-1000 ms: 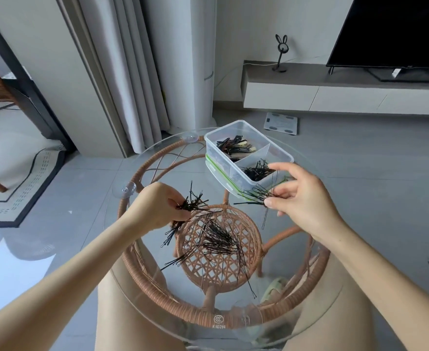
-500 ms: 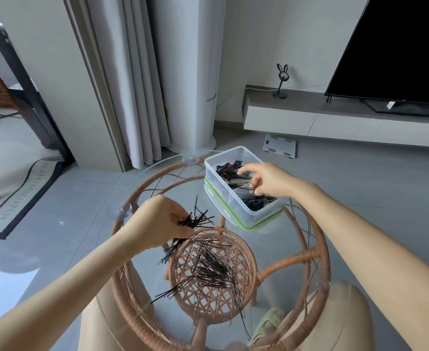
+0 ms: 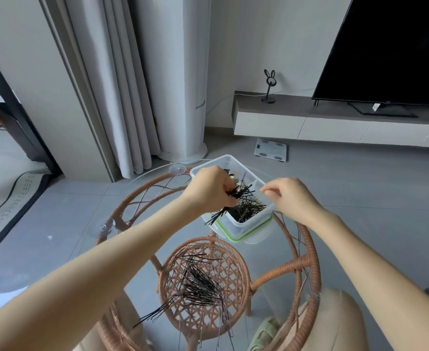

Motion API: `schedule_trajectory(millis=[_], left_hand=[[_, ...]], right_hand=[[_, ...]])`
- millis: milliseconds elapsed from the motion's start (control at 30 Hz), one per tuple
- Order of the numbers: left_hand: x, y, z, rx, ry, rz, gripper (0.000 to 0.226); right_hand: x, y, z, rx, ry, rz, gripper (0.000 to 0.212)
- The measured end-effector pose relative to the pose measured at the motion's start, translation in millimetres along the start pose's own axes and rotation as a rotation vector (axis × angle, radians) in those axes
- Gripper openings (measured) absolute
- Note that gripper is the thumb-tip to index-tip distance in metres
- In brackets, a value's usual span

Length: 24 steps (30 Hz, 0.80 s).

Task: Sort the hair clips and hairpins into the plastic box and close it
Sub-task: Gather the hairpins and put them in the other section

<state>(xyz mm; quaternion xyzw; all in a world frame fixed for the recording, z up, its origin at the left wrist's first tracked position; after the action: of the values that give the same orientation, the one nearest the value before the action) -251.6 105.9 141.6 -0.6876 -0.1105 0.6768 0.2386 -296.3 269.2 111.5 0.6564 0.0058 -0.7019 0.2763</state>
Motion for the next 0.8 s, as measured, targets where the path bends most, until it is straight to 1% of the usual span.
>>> schedule_trajectory(millis=[100, 167, 200, 300, 367, 433, 500, 633, 700, 733, 800], left_hand=[[18.8, -16.2, 32.6, 0.012, 0.015, 0.049, 0.025], [34.9, -20.6, 50.0, -0.008, 0.048, 0.076, 0.014], [44.5, -22.0, 56.1, -0.022, 0.084, 0.117, 0.012], [75.7, -23.8, 65.7, -0.016, 0.295, 0.31, 0.034], [86.9, -22.5, 67.7, -0.022, 0.414, 0.379, 0.038], [85.0, -19.4, 68.4, -0.019, 0.431, 0.352, 0.036], [70.2, -17.1, 64.6, -0.029, 0.342, 0.263, 0.038], [27.1, -8.4, 35.9, -0.069, 0.062, -0.01, 0.03], [16.8, 8.2, 6.1, -0.062, -0.052, -0.149, 0.026], [16.3, 20.0, -11.7, -0.049, -0.105, -0.169, 0.025], [24.3, 45.0, -46.1, -0.021, -0.169, -0.116, 0.027]], right_hand=[[-16.2, -2.0, -13.1, -0.024, -0.143, 0.051, 0.018], [-20.9, -3.1, -20.7, -0.024, -0.166, 0.072, 0.018], [-22.2, -3.8, -24.5, -0.02, -0.166, 0.073, 0.018], [-23.3, -5.9, -33.7, -0.012, -0.15, 0.058, 0.02], [-23.9, -7.1, -39.0, -0.014, -0.146, 0.052, 0.021], [-24.8, -7.3, -42.5, -0.01, -0.153, 0.053, 0.021], [-25.7, -5.8, -46.5, 0.003, -0.161, 0.066, 0.02], [-17.5, 4.9, -66.0, 0.004, -0.178, 0.159, 0.016], [2.6, 13.7, -82.7, -0.019, -0.103, 0.195, 0.016], [16.8, 17.9, -90.9, -0.032, -0.054, 0.196, 0.017], [48.5, 22.3, -102.5, -0.02, 0.042, 0.171, 0.022]])
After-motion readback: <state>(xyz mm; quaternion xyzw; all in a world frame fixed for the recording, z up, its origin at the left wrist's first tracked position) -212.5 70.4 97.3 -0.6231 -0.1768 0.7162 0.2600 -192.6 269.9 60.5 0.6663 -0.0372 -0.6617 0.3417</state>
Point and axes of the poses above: each hand's wrist, its own z-axis towards the middle knuckle, its own x-axis out of the palm, y = z × x, the point moved 6 cm from there along z, towards the middle knuckle, and after that the axes turned 2 degrees about -z, right-handed, at the moved point
